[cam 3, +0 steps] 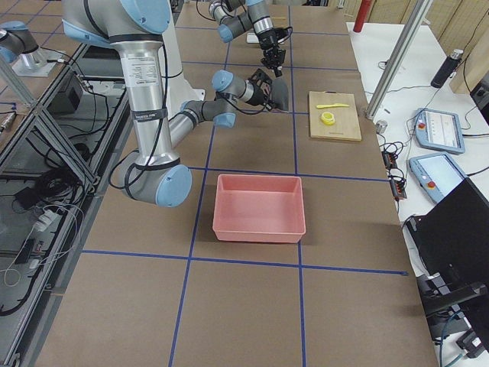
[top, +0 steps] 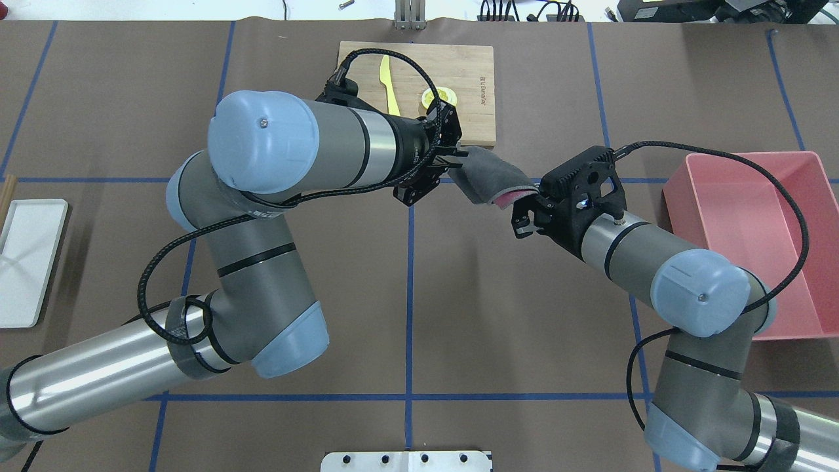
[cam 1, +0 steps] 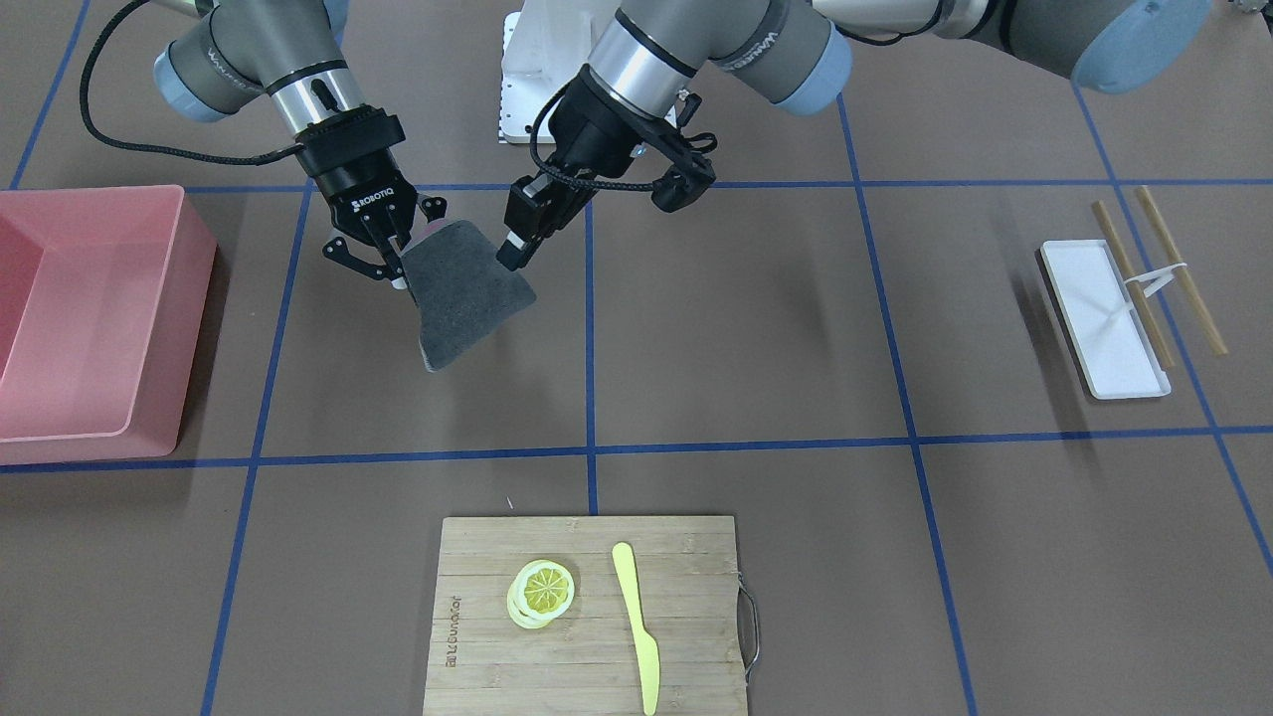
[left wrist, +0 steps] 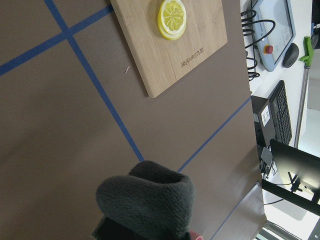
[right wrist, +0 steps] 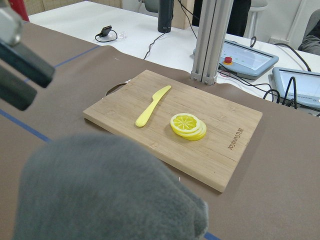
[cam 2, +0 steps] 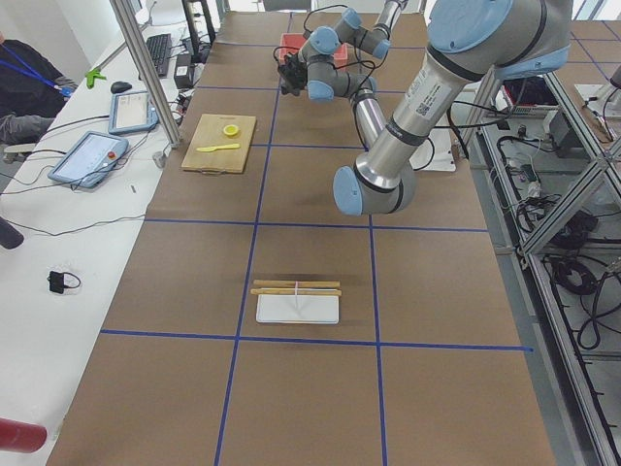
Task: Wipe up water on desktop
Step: 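Open the left gripper and withdraw it while the right gripper pulls the towel away, then carry the towel with the right gripper toward the pink bin while the left arm retracts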
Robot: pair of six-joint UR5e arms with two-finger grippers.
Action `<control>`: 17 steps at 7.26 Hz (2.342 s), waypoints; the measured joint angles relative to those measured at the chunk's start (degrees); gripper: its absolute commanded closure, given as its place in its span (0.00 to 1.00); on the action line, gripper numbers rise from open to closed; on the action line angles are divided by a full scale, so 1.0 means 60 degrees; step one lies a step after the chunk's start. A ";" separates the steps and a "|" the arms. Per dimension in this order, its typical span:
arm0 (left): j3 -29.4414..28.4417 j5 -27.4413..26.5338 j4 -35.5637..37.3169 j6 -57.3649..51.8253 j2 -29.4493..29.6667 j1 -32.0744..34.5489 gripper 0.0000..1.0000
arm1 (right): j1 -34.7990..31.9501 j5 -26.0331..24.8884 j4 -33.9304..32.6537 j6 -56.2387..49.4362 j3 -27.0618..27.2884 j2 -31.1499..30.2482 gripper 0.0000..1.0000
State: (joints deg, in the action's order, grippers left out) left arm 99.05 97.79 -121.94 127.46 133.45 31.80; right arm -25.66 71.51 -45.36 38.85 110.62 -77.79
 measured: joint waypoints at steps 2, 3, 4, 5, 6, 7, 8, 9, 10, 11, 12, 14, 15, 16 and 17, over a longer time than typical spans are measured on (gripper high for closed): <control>0.0375 0.0022 0.0300 -0.1179 -0.0525 0.0032 0.01 | -0.0020 0.0004 0.0001 0.0001 0.0005 0.0009 1.00; 0.0440 0.0029 0.0538 -0.1641 -0.0616 0.0063 0.01 | -0.0044 0.0002 0.0001 0.0000 0.0006 0.0018 1.00; 0.0527 0.0037 0.0783 -0.2180 -0.0758 0.0124 0.01 | -0.0081 -0.0004 -0.0002 0.0004 0.0006 0.0024 1.00; 0.0649 0.0142 0.1194 -0.2924 -0.0927 0.0232 0.01 | -0.0124 -0.0008 -0.0016 0.0010 0.0005 0.0024 1.00; 0.0808 0.0310 0.1870 -0.3886 -0.1041 0.0384 0.01 | -0.0159 -0.0012 -0.0032 0.0013 -0.0007 0.0021 1.00; 0.1057 0.0404 0.2595 -0.5215 -0.1183 0.0546 0.01 | -0.0179 -0.0019 -0.0039 0.0014 -0.0020 0.0018 1.00; 0.1367 0.0433 0.3053 -0.6804 -0.1399 0.0711 0.01 | -0.0185 -0.0022 -0.0042 0.0015 -0.0030 0.0012 1.00; 0.1607 0.0430 0.3258 -0.8303 -0.1634 0.0907 0.01 | -0.0189 -0.0023 -0.0043 0.0015 -0.0034 0.0001 1.00; 0.1727 0.0422 0.3458 -0.9733 -0.1857 0.1143 0.01 | -0.0196 -0.0024 -0.0043 0.0015 -0.0037 -0.0012 1.00; 0.1822 0.0418 0.3914 -1.1162 -0.2024 0.1454 0.01 | -0.0215 -0.0024 -0.0047 0.0015 -0.0037 -0.0036 1.00; 0.1971 0.0417 0.4695 -1.2565 -0.2135 0.1862 0.01 | -0.0245 -0.0028 -0.0053 0.0015 -0.0042 -0.0066 1.00; 0.2408 0.0448 0.6189 -1.5425 -0.2657 0.2852 0.01 | -0.0310 -0.0037 -0.0071 0.0025 -0.0059 -0.0104 1.00; 0.2498 0.0568 0.6484 -1.6779 -0.3161 0.3542 0.01 | -0.0332 -0.0038 -0.0162 0.0028 -0.0061 -0.0130 1.00; 0.2418 0.1149 0.6598 -1.8258 -0.3751 0.4509 0.01 | -0.0363 -0.0039 -0.0452 0.0029 -0.0043 -0.0132 1.00; 0.2131 0.2297 0.6625 -1.9758 -0.4372 0.5752 0.01 | -0.0408 -0.0042 -0.0870 0.0030 -0.0003 -0.0128 1.00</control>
State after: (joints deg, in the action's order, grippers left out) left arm 111.83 111.57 -82.19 8.92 107.22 66.31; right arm -28.10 71.26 -50.57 39.02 110.60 -78.55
